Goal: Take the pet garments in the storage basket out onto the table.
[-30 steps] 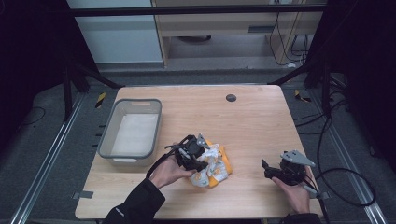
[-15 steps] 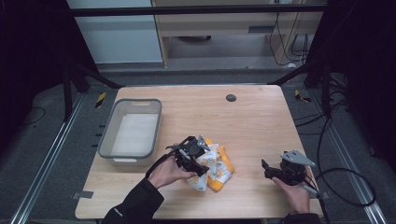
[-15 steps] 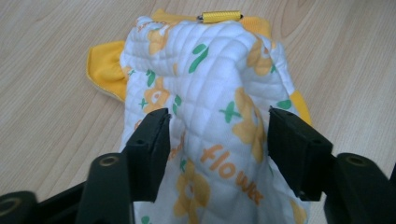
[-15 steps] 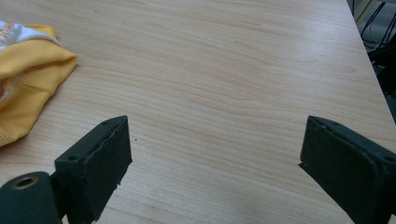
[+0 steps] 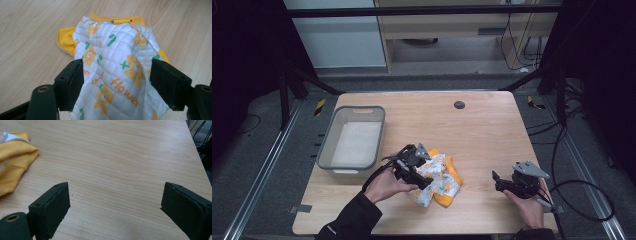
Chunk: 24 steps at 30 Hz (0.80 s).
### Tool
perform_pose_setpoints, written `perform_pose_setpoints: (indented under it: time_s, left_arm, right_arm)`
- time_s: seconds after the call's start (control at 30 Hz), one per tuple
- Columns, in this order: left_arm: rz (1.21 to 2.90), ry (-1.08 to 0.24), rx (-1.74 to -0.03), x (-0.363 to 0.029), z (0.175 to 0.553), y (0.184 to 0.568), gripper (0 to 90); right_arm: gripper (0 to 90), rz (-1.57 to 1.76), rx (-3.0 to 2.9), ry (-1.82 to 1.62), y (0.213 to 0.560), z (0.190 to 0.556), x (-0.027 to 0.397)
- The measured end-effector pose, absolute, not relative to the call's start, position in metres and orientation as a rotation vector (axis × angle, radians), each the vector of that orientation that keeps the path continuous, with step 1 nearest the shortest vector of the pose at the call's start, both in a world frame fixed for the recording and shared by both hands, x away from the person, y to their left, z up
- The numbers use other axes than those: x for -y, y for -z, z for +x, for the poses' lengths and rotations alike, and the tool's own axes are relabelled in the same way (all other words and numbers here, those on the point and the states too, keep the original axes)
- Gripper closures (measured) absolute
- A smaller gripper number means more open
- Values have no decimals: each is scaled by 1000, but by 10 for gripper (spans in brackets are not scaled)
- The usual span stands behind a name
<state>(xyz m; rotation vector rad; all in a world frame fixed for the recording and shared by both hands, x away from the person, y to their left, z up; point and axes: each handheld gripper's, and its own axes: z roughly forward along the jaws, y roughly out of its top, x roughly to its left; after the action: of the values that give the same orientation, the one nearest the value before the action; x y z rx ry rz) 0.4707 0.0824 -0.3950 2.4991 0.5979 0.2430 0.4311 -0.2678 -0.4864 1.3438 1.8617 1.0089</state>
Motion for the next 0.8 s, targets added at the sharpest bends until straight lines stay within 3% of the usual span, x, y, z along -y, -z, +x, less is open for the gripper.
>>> perform_pose_setpoints:
  time_s: [0.8]
  left_arm:
    - [2270, -348, -685, -112, 455, 379, 270]
  right_arm:
    - [82, 1342, -1857, -1008, 487, 431, 268]
